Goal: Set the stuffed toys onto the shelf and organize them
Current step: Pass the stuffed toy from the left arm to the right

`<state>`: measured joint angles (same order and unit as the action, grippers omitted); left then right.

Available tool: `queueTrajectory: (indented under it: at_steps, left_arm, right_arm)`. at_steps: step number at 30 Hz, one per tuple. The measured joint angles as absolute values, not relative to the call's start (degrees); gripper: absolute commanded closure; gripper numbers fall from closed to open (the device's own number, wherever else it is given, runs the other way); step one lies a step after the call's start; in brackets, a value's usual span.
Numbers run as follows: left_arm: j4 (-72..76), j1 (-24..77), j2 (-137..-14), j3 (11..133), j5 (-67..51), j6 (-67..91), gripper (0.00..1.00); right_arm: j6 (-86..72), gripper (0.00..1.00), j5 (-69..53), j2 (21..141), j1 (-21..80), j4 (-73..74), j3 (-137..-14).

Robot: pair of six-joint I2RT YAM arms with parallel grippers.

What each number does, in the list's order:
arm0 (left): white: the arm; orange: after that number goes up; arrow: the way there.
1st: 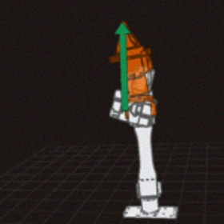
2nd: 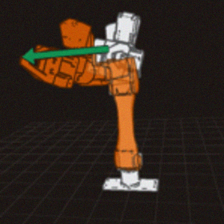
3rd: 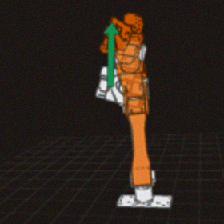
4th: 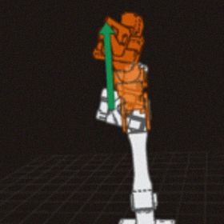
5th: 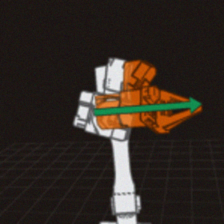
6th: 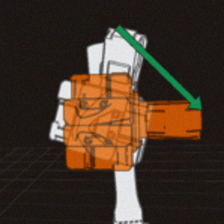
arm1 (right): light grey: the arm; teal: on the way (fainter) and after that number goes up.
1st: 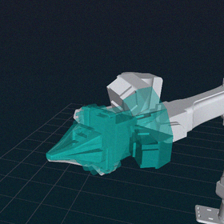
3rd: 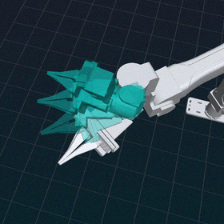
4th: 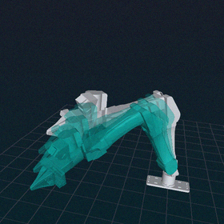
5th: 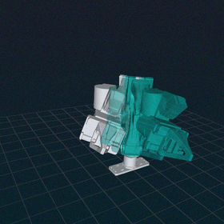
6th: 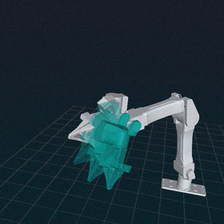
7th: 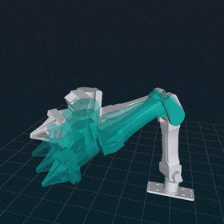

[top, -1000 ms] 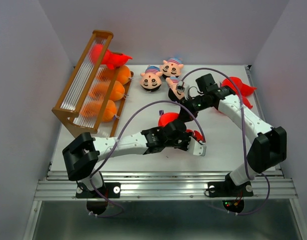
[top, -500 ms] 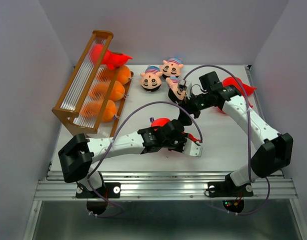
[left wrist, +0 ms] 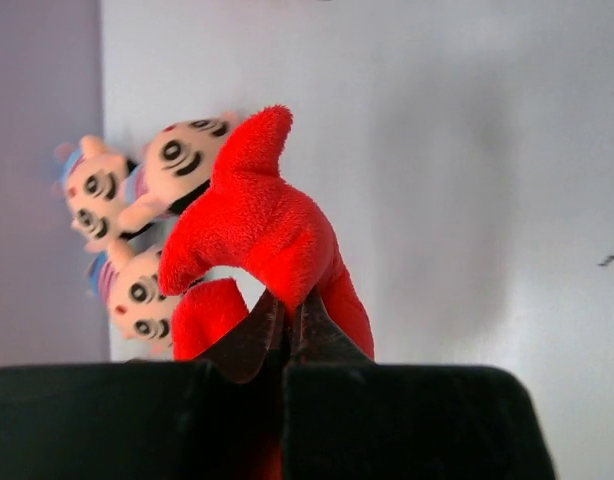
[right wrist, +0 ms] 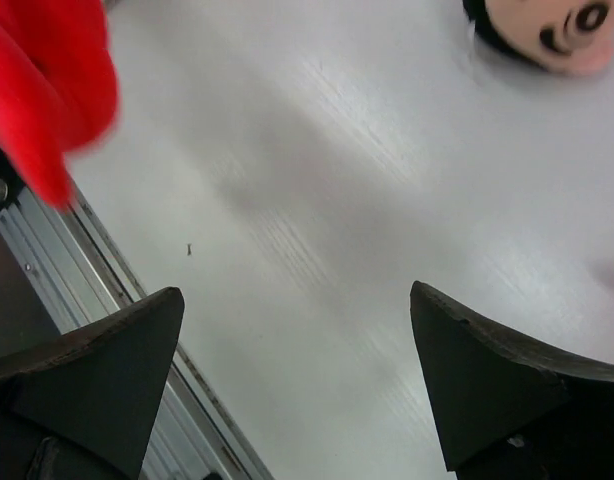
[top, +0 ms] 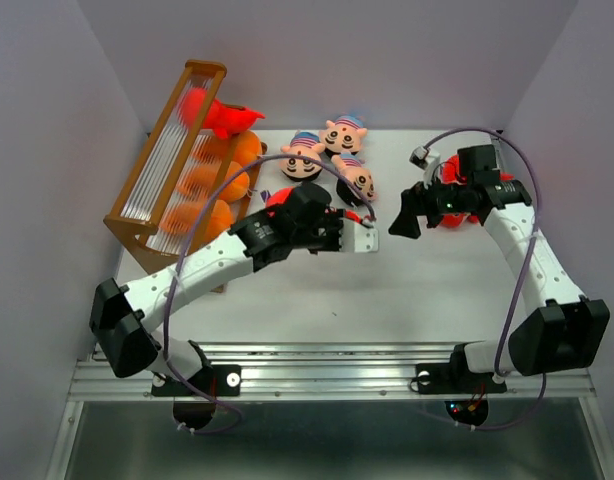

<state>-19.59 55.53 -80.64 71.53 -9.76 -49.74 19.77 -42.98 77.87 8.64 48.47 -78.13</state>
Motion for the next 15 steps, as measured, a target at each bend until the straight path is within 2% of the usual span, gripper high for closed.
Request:
queueTrajectory:
  at_steps: [6, 15]
  left_arm:
    - [-24.6, 44.9, -83.2, 83.6, -11.1, -51.3, 1.0]
    - [-27.6, 32.1, -91.3, 91.3, -16.5, -55.0, 1.0]
  right_arm:
    - [23.4, 0.0, -47.2, 81.0, 3.2, 47.4, -65.3]
    - [28.9, 0.0, -56.9, 81.5, -0.1, 46.1, -58.8]
